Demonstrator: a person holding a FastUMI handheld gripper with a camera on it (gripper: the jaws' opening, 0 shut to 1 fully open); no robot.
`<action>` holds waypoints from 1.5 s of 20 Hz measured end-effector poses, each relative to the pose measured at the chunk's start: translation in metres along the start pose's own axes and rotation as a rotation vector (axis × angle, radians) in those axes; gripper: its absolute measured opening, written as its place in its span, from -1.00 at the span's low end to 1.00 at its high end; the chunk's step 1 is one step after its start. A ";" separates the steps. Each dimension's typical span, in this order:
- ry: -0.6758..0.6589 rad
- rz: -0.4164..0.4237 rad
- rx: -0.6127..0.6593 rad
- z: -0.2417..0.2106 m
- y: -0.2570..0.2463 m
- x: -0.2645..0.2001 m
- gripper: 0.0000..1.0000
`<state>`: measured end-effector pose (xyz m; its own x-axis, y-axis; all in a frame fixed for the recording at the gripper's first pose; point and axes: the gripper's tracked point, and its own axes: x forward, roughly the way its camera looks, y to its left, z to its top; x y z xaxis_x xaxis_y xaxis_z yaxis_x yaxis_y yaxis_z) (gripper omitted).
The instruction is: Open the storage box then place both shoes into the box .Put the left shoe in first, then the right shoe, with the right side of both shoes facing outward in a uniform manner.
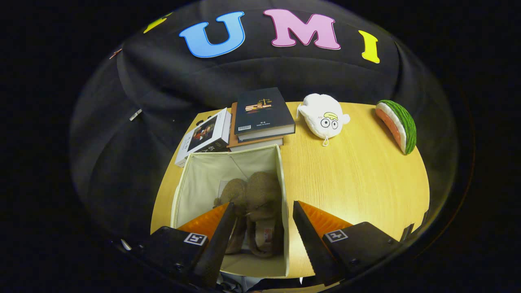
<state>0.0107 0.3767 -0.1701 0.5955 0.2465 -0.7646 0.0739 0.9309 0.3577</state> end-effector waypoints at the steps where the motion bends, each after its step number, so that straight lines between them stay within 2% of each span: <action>1: -0.004 -0.008 0.001 0.000 -0.003 -0.001 0.82; 2: -0.007 -0.011 0.001 0.001 -0.007 -0.003 0.93; 5: -0.019 -0.008 -0.007 0.003 -0.011 -0.006 0.98; 10: -0.061 0.027 -0.024 0.013 -0.013 -0.018 0.98; 16: -0.217 0.052 -0.062 0.063 -0.034 -0.040 0.98; 21: -0.342 0.032 -0.095 0.104 -0.076 -0.064 0.97; 30: -0.549 -0.066 -0.164 0.161 -0.189 -0.121 0.97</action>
<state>0.0532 0.1279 -0.0589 0.9250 0.0517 -0.3764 0.0256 0.9800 0.1975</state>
